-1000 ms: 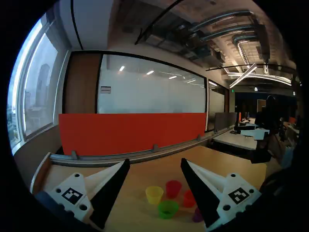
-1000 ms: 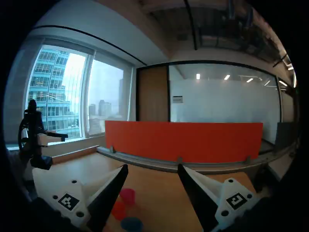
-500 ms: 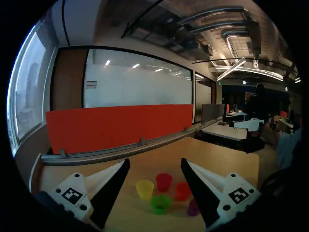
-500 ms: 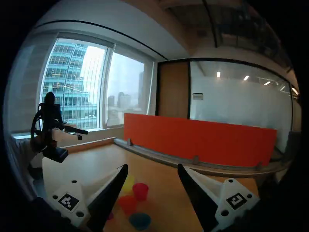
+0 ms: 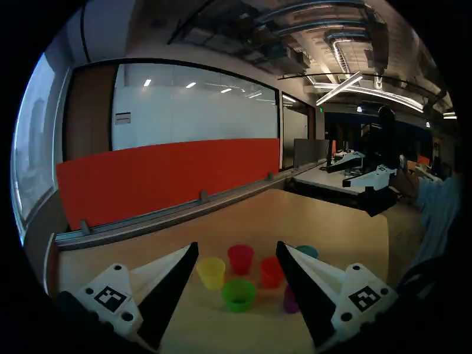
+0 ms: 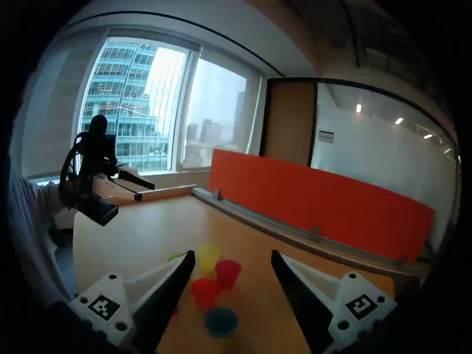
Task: Pour water
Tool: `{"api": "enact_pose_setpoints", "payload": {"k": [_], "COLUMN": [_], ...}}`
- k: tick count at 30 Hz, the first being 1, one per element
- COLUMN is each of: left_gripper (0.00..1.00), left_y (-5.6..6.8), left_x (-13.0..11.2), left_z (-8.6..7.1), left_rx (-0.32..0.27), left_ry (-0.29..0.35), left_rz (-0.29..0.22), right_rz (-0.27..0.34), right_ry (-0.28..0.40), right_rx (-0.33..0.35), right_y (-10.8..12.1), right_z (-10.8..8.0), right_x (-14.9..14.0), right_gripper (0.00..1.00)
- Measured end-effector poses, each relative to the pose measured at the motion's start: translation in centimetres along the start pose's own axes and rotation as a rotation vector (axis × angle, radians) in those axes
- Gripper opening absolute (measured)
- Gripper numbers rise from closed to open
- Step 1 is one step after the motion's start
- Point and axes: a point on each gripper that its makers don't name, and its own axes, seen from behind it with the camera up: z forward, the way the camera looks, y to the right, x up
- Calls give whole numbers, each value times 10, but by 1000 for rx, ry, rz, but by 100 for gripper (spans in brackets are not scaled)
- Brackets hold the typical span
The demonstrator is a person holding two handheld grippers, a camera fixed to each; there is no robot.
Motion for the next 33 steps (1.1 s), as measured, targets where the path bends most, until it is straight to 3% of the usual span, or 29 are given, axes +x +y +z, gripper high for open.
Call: {"api": "enact_pose_setpoints", "payload": {"k": [11,33], "left_gripper": [98,98], "left_y": [7,9], "left_x": [-41,-125], "left_z": [16,54], "left_rx": [-55,-134], "left_ry": [-81,-265], "left_rz": [58,66], "right_rz": [29,35], "right_ry": [-82,-243], "right_rx": [79,145], "right_y": [-10,-10], "right_z": [11,40], "right_x": [-43,-137], "right_gripper": [100,100]}}
